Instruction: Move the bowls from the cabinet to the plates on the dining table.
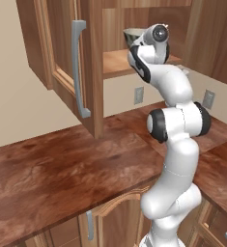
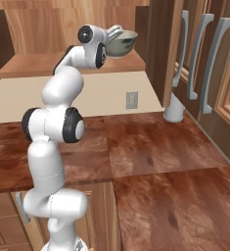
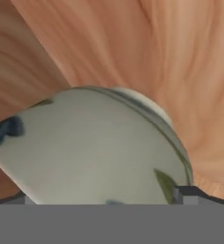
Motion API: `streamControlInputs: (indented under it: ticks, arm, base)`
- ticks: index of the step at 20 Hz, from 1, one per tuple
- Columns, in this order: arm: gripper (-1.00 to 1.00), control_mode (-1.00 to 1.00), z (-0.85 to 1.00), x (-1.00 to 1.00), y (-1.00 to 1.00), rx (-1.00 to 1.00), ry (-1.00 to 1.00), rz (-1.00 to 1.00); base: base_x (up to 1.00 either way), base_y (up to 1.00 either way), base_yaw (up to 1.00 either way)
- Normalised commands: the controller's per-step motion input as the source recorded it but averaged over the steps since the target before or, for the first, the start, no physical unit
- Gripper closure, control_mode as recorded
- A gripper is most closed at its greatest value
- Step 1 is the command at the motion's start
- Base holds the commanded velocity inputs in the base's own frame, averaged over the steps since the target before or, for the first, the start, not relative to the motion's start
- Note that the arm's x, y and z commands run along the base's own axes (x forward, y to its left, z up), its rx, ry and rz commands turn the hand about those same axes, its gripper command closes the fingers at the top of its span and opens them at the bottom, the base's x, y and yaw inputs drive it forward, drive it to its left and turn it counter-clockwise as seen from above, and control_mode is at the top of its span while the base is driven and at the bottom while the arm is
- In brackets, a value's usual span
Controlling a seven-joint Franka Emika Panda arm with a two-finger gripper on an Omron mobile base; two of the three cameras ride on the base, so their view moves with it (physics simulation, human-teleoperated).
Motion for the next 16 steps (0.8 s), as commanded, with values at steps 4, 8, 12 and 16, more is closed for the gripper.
streamControlInputs:
  ticks: [4,8,12,16]
  arm:
    - [1.00,-1.00,-0.50,0.00,-0.20,-0.13,0.06,0.15]
    - [1.00,-1.00,-0.22,0.00,-0.28,-0.10,0.02,0.14]
    - [1.00,-1.00,0.00,-0.02,-0.45,-0.06,0.00,0.13]
    - [1.00,-1.00,0.09,-0.41,-0.49,-0.08,0.00,0.14]
  base:
    - [0.00,0.00,0.00]
    - [0.00,0.00,0.00]
    - [0.00,0.00,0.00]
    - [0.00,0.00,0.00]
